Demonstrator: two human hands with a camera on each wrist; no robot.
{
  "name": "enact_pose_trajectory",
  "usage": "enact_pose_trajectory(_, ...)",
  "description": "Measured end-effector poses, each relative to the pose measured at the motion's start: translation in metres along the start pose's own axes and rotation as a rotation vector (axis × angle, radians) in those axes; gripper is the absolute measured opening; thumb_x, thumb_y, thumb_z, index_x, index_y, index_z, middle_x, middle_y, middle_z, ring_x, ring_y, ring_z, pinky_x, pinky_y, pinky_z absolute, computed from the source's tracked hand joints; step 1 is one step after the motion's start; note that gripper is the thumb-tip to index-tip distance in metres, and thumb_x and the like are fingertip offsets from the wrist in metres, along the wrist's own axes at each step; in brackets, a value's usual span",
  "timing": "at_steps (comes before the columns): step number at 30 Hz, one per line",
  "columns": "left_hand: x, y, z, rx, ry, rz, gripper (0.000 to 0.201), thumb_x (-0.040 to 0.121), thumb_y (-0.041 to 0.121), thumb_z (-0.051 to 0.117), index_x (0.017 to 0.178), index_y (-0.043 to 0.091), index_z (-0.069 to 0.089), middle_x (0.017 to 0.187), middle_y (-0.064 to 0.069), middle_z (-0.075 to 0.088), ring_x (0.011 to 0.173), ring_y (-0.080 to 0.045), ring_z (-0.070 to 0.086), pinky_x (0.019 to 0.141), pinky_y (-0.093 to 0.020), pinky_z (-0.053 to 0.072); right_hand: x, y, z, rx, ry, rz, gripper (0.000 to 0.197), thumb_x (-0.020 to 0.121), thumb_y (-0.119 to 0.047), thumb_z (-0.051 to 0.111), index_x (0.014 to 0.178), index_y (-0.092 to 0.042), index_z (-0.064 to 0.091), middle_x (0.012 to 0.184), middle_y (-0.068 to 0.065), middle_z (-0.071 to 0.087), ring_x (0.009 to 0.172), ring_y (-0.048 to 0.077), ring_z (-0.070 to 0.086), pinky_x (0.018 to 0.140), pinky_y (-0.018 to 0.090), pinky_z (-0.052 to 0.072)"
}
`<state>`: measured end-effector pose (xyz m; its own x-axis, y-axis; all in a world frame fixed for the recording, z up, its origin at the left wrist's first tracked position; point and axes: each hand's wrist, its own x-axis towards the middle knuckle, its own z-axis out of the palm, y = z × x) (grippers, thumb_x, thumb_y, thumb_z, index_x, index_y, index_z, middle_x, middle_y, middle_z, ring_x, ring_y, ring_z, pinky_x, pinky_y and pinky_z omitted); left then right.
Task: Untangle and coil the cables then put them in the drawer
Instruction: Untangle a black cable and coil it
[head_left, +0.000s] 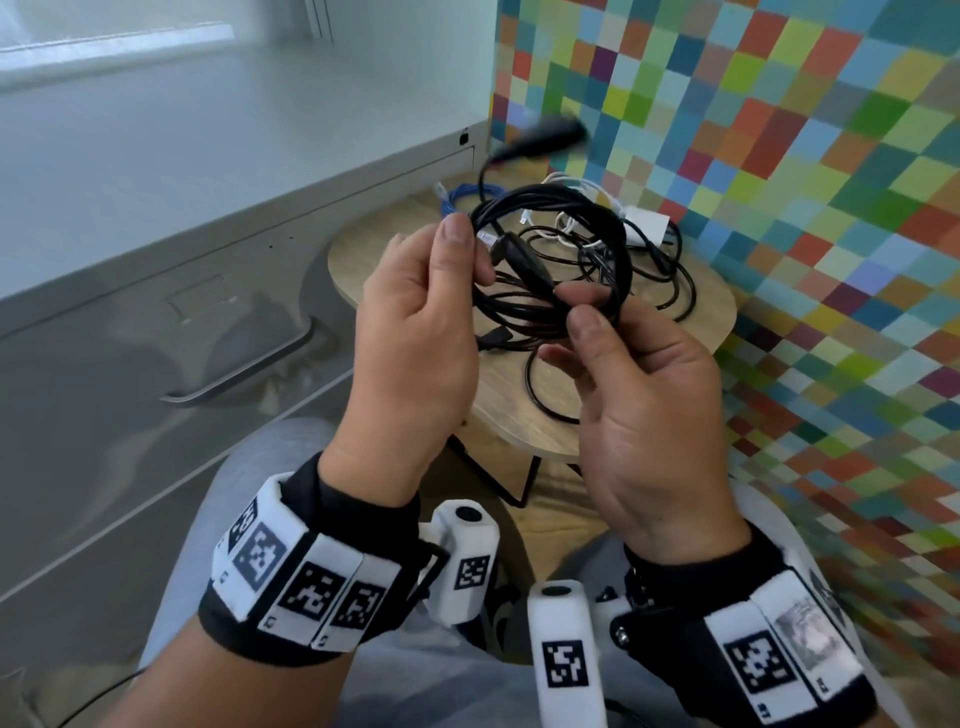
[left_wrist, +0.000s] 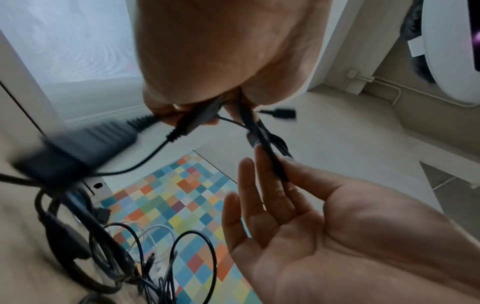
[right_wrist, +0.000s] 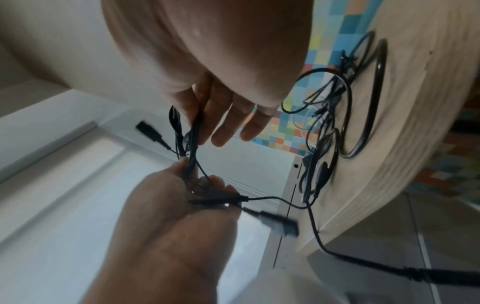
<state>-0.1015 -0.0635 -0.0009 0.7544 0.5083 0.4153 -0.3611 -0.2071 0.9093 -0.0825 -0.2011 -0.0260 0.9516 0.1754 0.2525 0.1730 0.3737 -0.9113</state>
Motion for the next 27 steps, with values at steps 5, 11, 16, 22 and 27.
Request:
enact_pose_trajectory(5,-0.002,-0.008,0.0,-0.121,-0.088,-0.105,0.037,0.11,0.031,0.042,0.081,0.015,0.058,0.072,-0.014,0.043,0.065,-0.043,0.035,0.061,-0.046,0.028,0.0,-0.006,0.0,0.162,-0.051,0.059,0.017,0.091,-0.016,0.063,0.106,-0.017,0.071,0.099,0.004,0.08,0.105,0.018,0.073,0.096,0.034,0.052)
enact_pose_trajectory(11,-0.001,-0.01,-0.001,-0.189,-0.154,-0.154,0.037,0.112,0.027,0.038,0.081,0.014,0.054,0.079,-0.01,0.055,0.078,-0.024,0.052,0.074,-0.04,0.044,0.004,-0.009,-0.009,0.247,-0.195,0.226,0.026,0.088,-0.01,0.058,0.096,-0.019,0.081,0.101,0.008,0.08,0.104,0.016,0.074,0.101,0.034,0.05)
enact_pose_trajectory(16,-0.003,-0.01,0.001,-0.232,-0.201,-0.169,0.038,0.112,0.027,0.038,0.078,0.016,0.053,0.09,-0.031,0.062,0.088,-0.046,0.06,0.084,-0.057,0.049,0.009,-0.01,-0.013,0.156,-0.225,0.216,0.022,0.087,-0.013,0.059,0.097,-0.016,0.078,0.097,0.003,0.08,0.097,0.012,0.075,0.089,0.025,0.055)
enact_pose_trajectory(22,-0.003,-0.012,0.001,-0.255,-0.216,-0.178,0.038,0.108,0.028,0.041,0.076,0.017,0.056,0.086,-0.013,0.06,0.084,-0.029,0.055,0.085,-0.05,0.046,0.015,-0.008,-0.021,-0.019,-0.242,0.168,0.017,0.089,-0.017,0.061,0.097,-0.015,0.076,0.099,-0.004,0.08,0.105,0.008,0.074,0.086,0.013,0.053)
enact_pose_trajectory(27,-0.002,-0.014,-0.001,-0.269,-0.233,-0.164,0.041,0.107,0.031,0.043,0.08,0.009,0.063,0.091,-0.038,0.057,0.087,-0.054,0.055,0.095,-0.066,0.049,0.012,-0.006,-0.024,0.056,-0.304,0.174,0.023,0.094,-0.013,0.064,0.087,-0.022,0.083,0.107,0.001,0.079,0.115,0.016,0.071,0.099,0.024,0.053)
